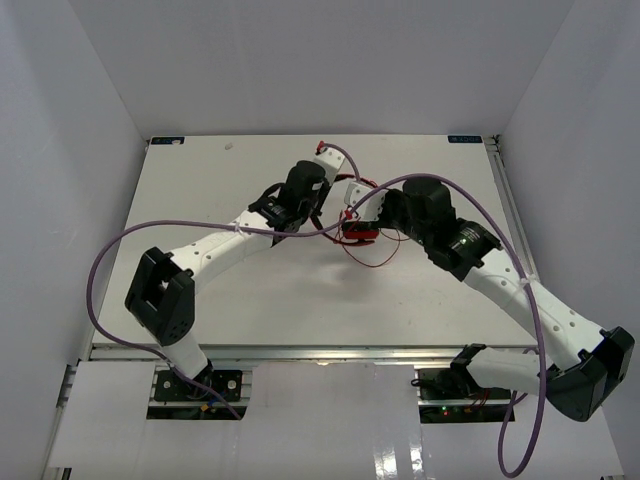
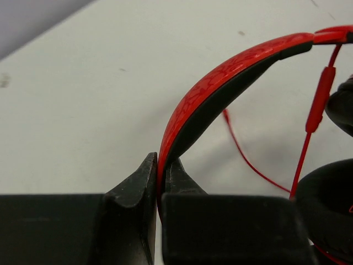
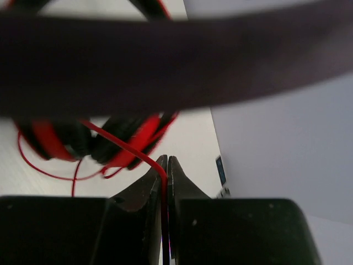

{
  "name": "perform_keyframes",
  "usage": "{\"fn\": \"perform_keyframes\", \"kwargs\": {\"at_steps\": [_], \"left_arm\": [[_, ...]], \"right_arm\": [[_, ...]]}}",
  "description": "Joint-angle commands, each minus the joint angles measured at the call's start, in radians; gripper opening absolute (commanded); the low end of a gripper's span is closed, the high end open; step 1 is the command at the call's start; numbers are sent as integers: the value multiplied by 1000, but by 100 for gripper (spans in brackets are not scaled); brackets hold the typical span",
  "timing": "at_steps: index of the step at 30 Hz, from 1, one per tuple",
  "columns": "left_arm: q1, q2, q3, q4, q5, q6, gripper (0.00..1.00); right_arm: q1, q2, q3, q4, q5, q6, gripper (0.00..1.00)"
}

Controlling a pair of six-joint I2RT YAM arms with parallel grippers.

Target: Wrap the headphones

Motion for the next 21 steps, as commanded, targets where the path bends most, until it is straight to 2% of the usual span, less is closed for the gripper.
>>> {"fn": "perform_keyframes", "kwargs": {"at_steps": [1,6,14,17,19,21], "left_arm": [[7,-164,-106,-2,348,-28,0],[7,-257,-165,16,518,-31,0],[5,-385,-171,29,646,-140,0],[5,-423,-152,48,693,-198,0],[5,-431,-133,70,714,-254,0],[-3,-438,-104,92,711,-287,0]], "right_arm": [[-29,-34,-46,288,204,-107,8],[-150,-29,-107,324,77,-37,8],[-417,-1,-119,246,-481,253,9],[-489,30,-111,216,-830,363,9],[-531,75,-108,218,-1122,480,10],[-534,113,-117,259,-1299,592,10]]}}
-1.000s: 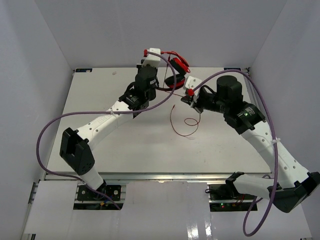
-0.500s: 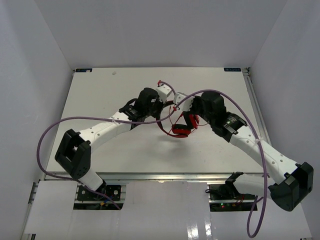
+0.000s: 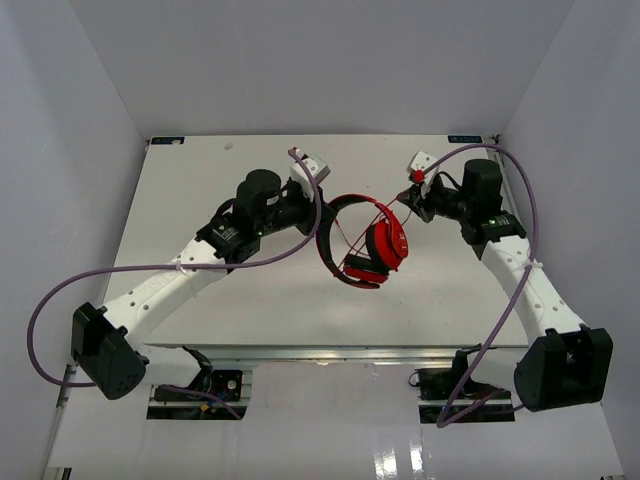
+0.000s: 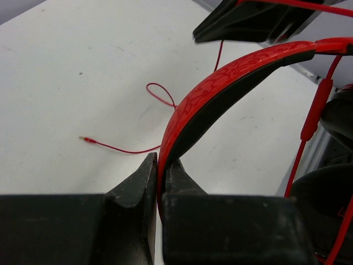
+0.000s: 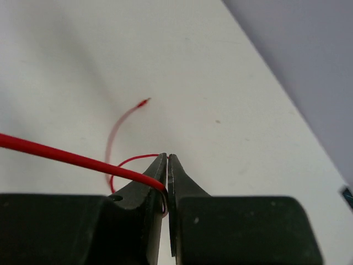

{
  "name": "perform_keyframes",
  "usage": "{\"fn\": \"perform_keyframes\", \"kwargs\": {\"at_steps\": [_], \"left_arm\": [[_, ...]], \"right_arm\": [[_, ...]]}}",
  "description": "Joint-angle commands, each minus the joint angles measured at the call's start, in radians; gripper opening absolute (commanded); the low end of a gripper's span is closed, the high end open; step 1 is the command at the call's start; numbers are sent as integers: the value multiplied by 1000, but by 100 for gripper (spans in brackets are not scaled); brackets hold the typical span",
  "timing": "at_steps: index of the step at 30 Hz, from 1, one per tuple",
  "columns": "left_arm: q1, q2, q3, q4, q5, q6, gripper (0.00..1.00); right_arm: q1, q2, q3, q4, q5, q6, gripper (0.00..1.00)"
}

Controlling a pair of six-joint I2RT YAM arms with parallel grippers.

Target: Wrap the headphones

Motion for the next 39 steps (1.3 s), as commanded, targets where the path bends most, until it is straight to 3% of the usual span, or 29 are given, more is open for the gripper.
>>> {"fn": "perform_keyframes", "kwargs": {"at_steps": [1,4,5,13,18,20,25,27,29,31,34,36,37,39], "left_arm": [[-14,-71,83,94,99,-148,0],[-31,-50,178,116,67,-178,0],[-40,-42,199,118,55,-192,0],[-63,13,414,152,-140,-309,0],[-63,12,455,218,-260,-377,0],[-63,11,454,240,-299,-407,0],[-65,14,458,300,-388,-417,0],[-64,24,473,301,-388,-413,0],[-63,35,485,297,-384,-413,0],[-63,40,488,294,-381,-412,0],[-63,39,488,288,-382,-407,0],[-63,39,486,284,-385,-404,0],[-63,40,484,286,-385,-403,0],[-64,46,484,287,-380,-403,0]], "right_arm": [[-34,89,5,96,-647,346,11],[-10,115,-102,616,-751,736,12],[-2,119,-148,713,-748,886,13],[154,245,-170,1101,-690,1187,22],[205,366,-169,1621,-668,1545,23],[209,398,-156,1703,-662,1642,23],[230,402,-164,1803,-653,1692,23],[229,390,-180,1800,-653,1677,24],[223,356,-191,1685,-653,1616,34],[218,305,-205,1444,-651,1440,44],[229,181,-210,1067,-580,1030,54],[247,120,-163,660,-483,730,57],[260,108,-146,515,-383,661,58],[274,89,-135,414,-219,628,59]]}}
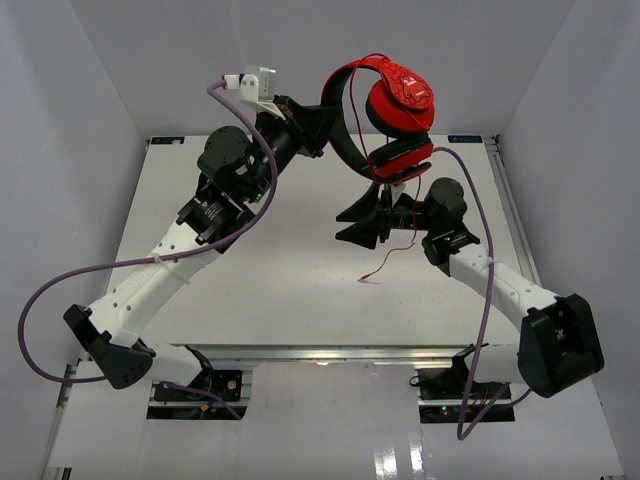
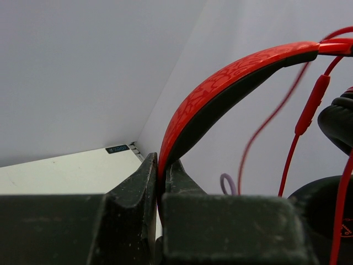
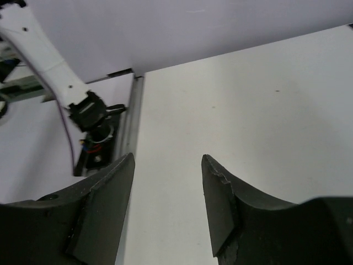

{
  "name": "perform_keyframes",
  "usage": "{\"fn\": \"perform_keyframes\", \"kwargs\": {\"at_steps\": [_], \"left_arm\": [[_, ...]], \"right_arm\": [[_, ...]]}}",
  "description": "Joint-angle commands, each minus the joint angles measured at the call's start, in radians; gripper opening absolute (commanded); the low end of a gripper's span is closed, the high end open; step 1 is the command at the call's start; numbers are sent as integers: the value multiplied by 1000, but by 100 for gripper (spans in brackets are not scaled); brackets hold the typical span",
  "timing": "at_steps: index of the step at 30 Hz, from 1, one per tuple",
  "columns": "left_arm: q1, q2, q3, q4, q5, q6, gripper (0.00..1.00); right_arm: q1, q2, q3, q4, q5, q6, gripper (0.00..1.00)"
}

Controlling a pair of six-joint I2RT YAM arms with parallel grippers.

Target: Wrap the headphones

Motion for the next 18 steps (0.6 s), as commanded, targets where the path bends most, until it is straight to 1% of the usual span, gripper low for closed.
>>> {"fn": "perform_keyframes", "kwargs": {"at_steps": [1,4,5,7,8,10,12,14,18], "left_arm": [[-3,-12,49,63,-14,-27,0],[-2,-6,51,65,-2,-34,0],[-2,-5,50,64,3,-36,0],[-2,-6,51,62,13,-37,0],[-2,-7,52,61,18,-37,0],[-2,-7,55,59,34,-35,0],[-2,-9,57,56,52,-34,0],[-2,-10,60,49,60,-34,0],[-2,-25,58,36,51,-19,0]], "right_arm": [[28,-51,52,-485,327,-383,60],[29,-60,53,-529,426,-383,62],[30,-59,60,-541,512,-383,64],[31,-45,75,-572,633,-364,70],[31,-32,110,-591,771,-336,72],[30,25,158,-627,887,-304,74],[26,93,248,-681,1001,-273,75],[8,132,299,-695,988,-257,76],[-33,162,346,-690,996,-252,79]]}}
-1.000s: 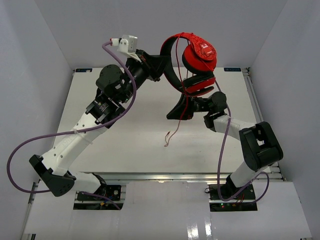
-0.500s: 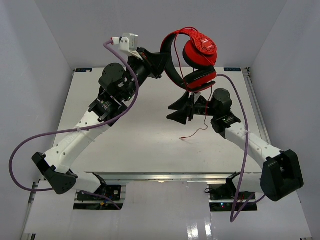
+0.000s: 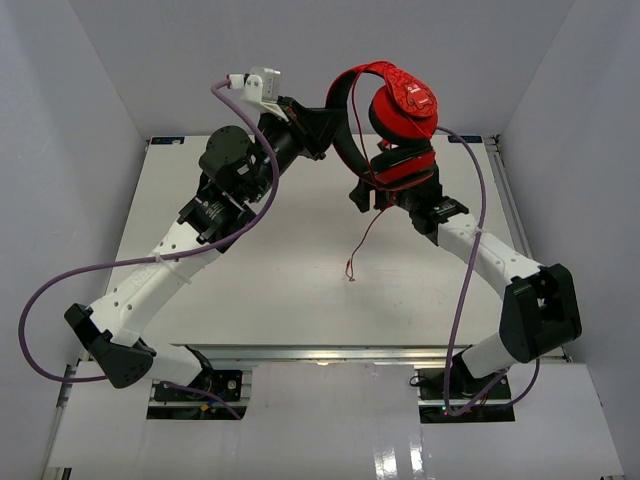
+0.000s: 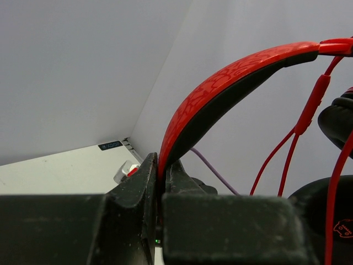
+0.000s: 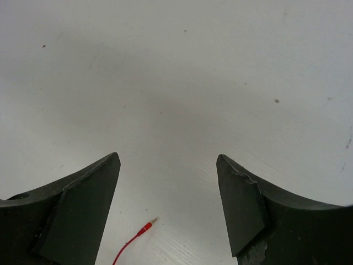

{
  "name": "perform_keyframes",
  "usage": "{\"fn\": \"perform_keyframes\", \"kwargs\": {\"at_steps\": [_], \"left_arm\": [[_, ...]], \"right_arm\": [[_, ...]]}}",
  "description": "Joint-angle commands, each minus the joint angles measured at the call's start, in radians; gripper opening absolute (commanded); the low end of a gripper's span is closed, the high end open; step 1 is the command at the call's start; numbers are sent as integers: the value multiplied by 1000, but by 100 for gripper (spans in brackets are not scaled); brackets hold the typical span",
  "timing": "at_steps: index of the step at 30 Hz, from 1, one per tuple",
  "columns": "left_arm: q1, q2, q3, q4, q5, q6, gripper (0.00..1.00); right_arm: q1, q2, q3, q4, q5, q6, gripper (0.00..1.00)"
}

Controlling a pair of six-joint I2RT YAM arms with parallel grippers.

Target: Wrap the headphones

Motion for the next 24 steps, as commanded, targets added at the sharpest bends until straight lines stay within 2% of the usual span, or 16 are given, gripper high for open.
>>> {"fn": "perform_keyframes", "kwargs": {"at_steps": [1,4,6,10,11,13,15,17,20,22,24], "left_arm": [[-3,-38,54,33,1,-7,0],[-3,-55,45,21,-16,15,0],[-2,-61,39,17,-18,25,0],[-2,-71,32,9,-25,44,0],[-2,-71,32,9,-25,48,0],[-2,-70,31,9,-24,53,0],[-2,-67,33,9,-22,56,0],[-3,-65,33,7,-19,56,0],[-3,-64,35,8,-17,51,0],[-2,-65,35,8,-15,47,0],[-2,-63,36,7,-13,46,0]], "right_arm": [[-65,11,84,-23,93,18,80],[-183,-1,80,-13,-70,-34,85],[-261,-30,45,-4,-370,-190,93],[-357,-170,-82,-31,-619,-475,97],[-366,-194,-128,-73,-773,-660,97],[-376,-277,-169,-279,-937,-982,98],[-377,-312,-195,-557,-1034,-1268,96],[-377,-317,-191,-663,-1076,-1444,95],[-369,-305,-179,-690,-1129,-1441,93],[-359,-304,-179,-596,-1133,-1316,94],[-350,-301,-174,-551,-1153,-1272,94]]}}
